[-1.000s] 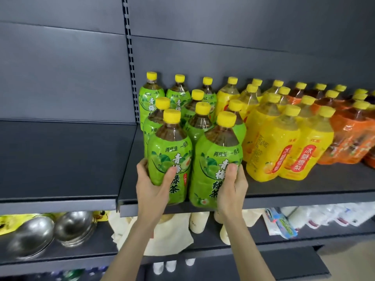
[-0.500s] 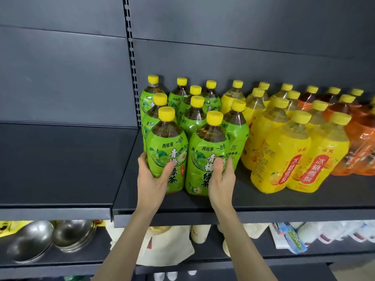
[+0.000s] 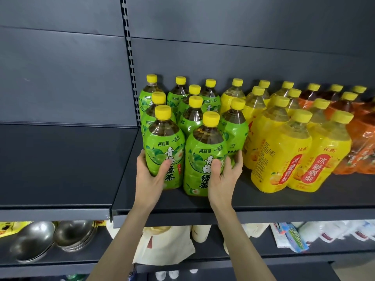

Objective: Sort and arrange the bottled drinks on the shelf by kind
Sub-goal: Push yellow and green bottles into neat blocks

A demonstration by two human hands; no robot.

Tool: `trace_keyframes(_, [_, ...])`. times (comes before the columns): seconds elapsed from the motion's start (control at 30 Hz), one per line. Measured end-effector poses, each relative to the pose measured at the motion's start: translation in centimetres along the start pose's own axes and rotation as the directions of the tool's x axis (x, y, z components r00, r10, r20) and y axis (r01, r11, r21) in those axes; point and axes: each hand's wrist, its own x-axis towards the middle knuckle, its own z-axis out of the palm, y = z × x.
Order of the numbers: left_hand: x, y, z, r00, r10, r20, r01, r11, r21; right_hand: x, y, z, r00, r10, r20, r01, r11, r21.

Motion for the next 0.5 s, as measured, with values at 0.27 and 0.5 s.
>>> trace_keyframes(0.27, [-0.14, 0.05, -0.84, 0.999, 0.032, -0.025, -0.032, 0.999, 0.0, -0.03, -0.64, 0.63, 0.992, 0.044, 0.118, -0.053, 0.996, 0.07])
trace_keyframes(0.5, [-0.13, 0.07, -1.01, 0.999, 0.033, 0.009, -0.033, 0.999, 0.005, -0.2, -0.62, 0.49, 0.993, 0.054, 0.103, -0.056, 0.998, 0.014])
